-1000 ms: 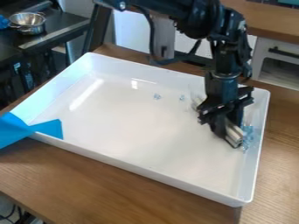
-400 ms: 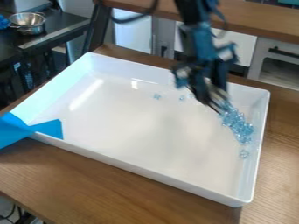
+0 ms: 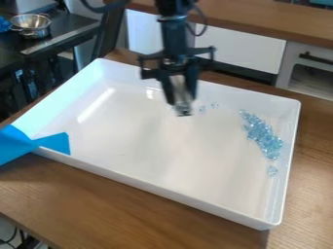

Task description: Sweep into pile

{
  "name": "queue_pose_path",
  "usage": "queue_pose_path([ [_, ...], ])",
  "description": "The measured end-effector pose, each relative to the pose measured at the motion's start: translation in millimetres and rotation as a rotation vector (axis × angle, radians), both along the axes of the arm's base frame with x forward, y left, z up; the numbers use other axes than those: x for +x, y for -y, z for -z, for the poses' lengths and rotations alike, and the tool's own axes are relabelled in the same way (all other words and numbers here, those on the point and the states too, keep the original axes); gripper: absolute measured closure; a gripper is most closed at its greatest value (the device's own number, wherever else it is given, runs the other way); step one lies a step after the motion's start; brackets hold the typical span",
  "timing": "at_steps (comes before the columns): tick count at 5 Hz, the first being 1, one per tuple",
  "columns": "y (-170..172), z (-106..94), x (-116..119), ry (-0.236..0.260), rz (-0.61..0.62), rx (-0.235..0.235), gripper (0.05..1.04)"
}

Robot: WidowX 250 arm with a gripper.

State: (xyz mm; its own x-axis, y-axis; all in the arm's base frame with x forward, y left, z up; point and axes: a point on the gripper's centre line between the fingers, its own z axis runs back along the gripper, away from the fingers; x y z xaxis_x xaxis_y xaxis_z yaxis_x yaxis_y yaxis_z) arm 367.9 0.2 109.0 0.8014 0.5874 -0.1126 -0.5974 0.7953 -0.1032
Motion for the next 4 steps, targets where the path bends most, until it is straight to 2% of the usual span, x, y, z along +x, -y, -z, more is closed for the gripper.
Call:
queue_pose_path([
  [1,-34.7,20.5,0.3,-0.019,0.066,0.094,0.703],
  [2,-43.7,28.8,2.6,-0.006,0.100,0.142,0.703],
  [3,-49.4,44.2,4.8,-0.024,0.109,0.177,0.703],
  [4,-47.9,60.3,4.3,-0.072,0.110,0.194,0.703],
])
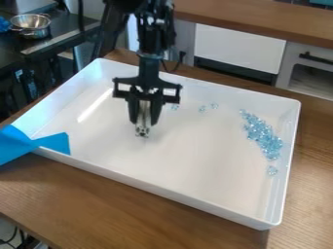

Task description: Sweep into pile

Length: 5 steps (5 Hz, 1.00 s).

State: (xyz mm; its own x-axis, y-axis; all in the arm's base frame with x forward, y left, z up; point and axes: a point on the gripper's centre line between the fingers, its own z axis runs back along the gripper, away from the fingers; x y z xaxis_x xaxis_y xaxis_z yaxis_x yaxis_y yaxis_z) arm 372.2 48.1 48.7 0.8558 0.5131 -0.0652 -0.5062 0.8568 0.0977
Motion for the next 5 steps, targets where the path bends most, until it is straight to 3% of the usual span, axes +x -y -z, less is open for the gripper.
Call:
queue_pose_path([
  [3,29.0,11.7,22.4,-0.015,0.000,0.018,0.703],
  [5,65.0,9.9,32.0,-0.007,0.061,-0.004,0.703],
])
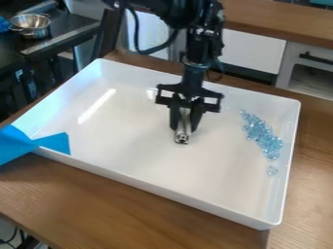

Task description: Sweep into pile

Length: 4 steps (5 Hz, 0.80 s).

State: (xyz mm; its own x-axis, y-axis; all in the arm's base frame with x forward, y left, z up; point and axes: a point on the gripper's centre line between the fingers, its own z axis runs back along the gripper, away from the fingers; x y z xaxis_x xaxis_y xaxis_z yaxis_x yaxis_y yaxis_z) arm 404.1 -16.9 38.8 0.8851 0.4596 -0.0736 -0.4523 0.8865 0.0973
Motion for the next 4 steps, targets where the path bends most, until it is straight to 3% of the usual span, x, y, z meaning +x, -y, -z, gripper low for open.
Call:
queue_pose_path([
  [4,72.4,-0.8,-0.6,0.053,0.192,0.005,0.703],
])
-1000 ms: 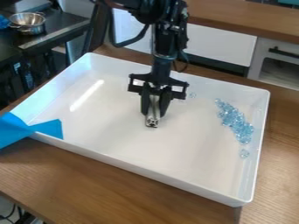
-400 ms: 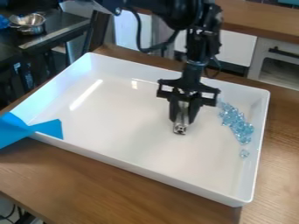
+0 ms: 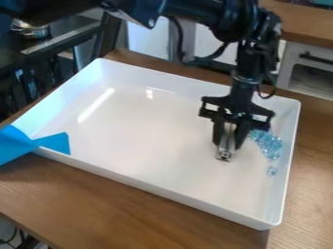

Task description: Sweep into pile

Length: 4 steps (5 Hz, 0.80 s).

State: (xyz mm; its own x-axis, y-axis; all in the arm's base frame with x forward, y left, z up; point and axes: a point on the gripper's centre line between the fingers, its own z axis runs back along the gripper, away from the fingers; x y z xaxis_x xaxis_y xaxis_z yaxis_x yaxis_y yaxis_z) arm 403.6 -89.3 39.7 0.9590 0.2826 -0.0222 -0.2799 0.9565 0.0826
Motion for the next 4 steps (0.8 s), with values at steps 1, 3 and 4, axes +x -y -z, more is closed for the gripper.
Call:
queue_pose_path([
  [1,19.2,-8.7,3.7,0.024,0.011,-0.016,0.702],
  [3,31.0,-7.6,-1.9,-0.016,0.019,-0.042,0.703],
  [4,1.3,-31.1,-7.6,-0.008,-0.017,-0.066,0.703],
])
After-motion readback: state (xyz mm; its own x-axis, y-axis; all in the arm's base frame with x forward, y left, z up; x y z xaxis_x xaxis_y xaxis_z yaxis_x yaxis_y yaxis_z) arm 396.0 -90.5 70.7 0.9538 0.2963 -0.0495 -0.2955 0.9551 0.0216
